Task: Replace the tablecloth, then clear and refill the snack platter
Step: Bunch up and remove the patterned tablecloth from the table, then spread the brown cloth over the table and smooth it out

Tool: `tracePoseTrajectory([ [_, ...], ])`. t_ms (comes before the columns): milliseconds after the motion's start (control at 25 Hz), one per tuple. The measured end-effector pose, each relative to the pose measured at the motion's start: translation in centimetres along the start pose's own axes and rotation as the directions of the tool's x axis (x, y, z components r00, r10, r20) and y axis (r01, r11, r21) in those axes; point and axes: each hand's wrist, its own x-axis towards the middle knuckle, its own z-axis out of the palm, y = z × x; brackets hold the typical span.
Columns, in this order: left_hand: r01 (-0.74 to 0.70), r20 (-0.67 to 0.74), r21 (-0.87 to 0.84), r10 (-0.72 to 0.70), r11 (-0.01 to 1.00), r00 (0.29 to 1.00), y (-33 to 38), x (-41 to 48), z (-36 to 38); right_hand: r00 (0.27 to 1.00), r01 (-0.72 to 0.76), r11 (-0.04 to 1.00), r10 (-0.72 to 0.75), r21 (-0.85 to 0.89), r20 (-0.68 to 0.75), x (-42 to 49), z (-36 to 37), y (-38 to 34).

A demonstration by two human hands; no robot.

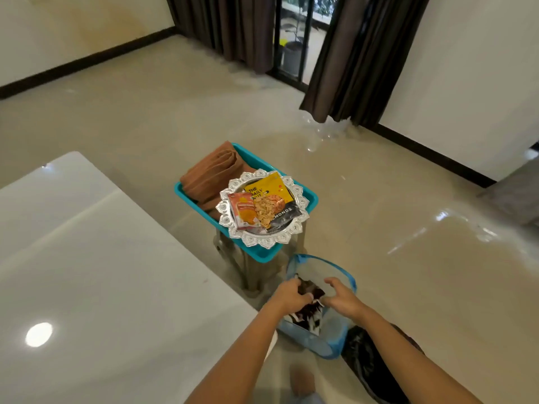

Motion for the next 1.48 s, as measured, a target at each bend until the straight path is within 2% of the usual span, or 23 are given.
tracePoseTrajectory([
  [160, -0.08, -0.141, -0.014, 0.078, 0.997, 0.987, -0.1, -3.0, -6.9, 0.989, 0.148, 0.987, -0.147, 0.067, -0.027, -1.2, 1.0, -6.6],
  [240, -0.082, -0.241, -0.053, 0.067, 0.995, 0.968, -0.9, -3.0, -9.7, 0.973, 0.229, 0.972, -0.227, 0.06, -0.034, -0.6, 1.2, -9.8],
  [400, -0.053, -0.368, -0.19, -0.021, 0.98, 0.93, -2.8, -0.8, -15.6, 0.941, 0.339, 0.94, -0.338, 0.024, -0.025, 3.5, 0.9, -16.3],
  [600, -0.075, -0.469, -0.31, -0.084, 0.948, 0.879, -5.0, 6.5, -23.7, 0.874, 0.475, 0.861, -0.486, -0.182, -0.019, 13.6, 0.0, -25.1],
  [680, -0.021, -0.476, -0.357, -0.162, 0.934, 0.864, -6.4, 10.6, -27.2, 0.838, 0.533, 0.811, -0.546, -0.24, 0.012, 18.8, -0.4, -28.9],
  [800, 0.088, -0.511, -0.397, -0.299, 0.914, 0.806, -9.8, 16.2, -31.5, 0.793, 0.589, 0.737, -0.606, -0.333, 0.062, 26.9, -0.4, -33.7],
  [880, 0.212, -0.539, -0.354, -0.384, 0.911, 0.75, -12.1, 19.1, -33.4, 0.772, 0.605, 0.689, -0.631, -0.4, 0.081, 32.1, 0.2, -36.2],
  [960, 0.283, -0.601, -0.269, -0.39, 0.921, 0.698, -13.9, 21.0, -34.9, 0.787, 0.567, 0.66, -0.611, -0.493, 0.087, 36.0, 1.1, -37.9],
  [1040, 0.288, -0.577, -0.296, -0.41, 0.911, 0.706, -16.0, 23.1, -36.2, 0.805, 0.534, 0.624, -0.582, -0.571, 0.115, 39.4, 2.2, -38.6],
  [1160, 0.306, -0.48, -0.339, -0.443, 0.89, 0.757, -17.9, 25.6, -37.6, 0.827, 0.502, 0.604, -0.543, -0.619, 0.141, 42.7, 4.0, -38.5],
  [1240, 0.351, -0.501, -0.173, -0.389, 0.92, 0.773, -18.5, 26.9, -37.5, 0.844, 0.483, 0.607, -0.515, -0.631, 0.151, 43.7, 4.9, -38.1],
  [1360, 0.459, -0.656, 0.087, -0.296, 0.884, 0.695, -19.0, 28.3, -36.7, 0.827, 0.498, 0.508, -0.522, -0.702, 0.209, 43.4, 5.3, -37.6],
  [1440, 0.363, -0.689, 0.138, -0.174, 0.921, 0.703, -18.6, 28.3, -36.8, 0.804, 0.527, 0.455, -0.542, -0.718, 0.246, 43.2, 5.1, -37.3],
  [1480, 0.28, -0.692, 0.108, -0.13, 0.954, 0.71, -18.0, 28.1, -36.9, 0.796, 0.533, 0.443, -0.551, -0.721, 0.25, 43.0, 4.8, -37.2],
])
